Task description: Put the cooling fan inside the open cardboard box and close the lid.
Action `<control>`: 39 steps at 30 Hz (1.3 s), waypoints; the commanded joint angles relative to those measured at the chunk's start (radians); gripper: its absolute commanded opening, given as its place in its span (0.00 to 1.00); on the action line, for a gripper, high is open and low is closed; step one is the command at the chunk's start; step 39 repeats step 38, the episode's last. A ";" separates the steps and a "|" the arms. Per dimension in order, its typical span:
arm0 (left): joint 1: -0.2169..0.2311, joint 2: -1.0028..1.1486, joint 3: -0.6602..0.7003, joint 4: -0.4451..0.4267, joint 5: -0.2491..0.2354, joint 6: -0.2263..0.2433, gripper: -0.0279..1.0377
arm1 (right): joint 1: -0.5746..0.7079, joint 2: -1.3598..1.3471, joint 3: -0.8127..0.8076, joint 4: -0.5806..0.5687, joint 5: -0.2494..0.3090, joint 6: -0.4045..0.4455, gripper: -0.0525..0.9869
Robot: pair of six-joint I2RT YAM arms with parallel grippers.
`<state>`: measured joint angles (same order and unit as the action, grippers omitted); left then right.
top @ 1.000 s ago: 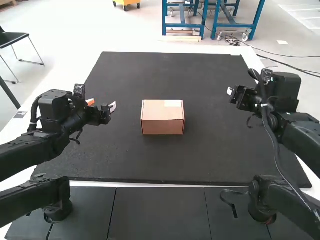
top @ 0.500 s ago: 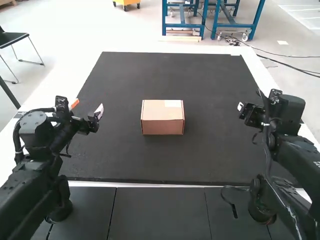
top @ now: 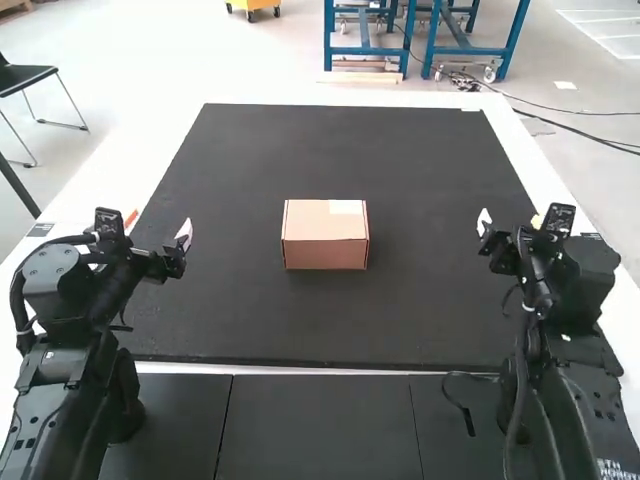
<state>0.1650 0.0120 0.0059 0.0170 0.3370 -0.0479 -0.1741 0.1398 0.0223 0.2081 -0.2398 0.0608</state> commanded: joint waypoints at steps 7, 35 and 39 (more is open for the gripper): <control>0.053 -0.014 -0.007 -0.045 -0.004 0.029 0.93 | -0.031 -0.138 0.004 -0.035 -0.024 0.065 0.92; 0.074 -0.014 -0.006 -0.037 -0.004 0.060 0.93 | -0.274 -0.140 -0.024 -0.205 0.042 -0.095 0.93; 0.074 -0.014 -0.006 -0.040 -0.004 0.072 0.94 | -0.275 -0.140 -0.024 -0.205 0.042 -0.095 0.93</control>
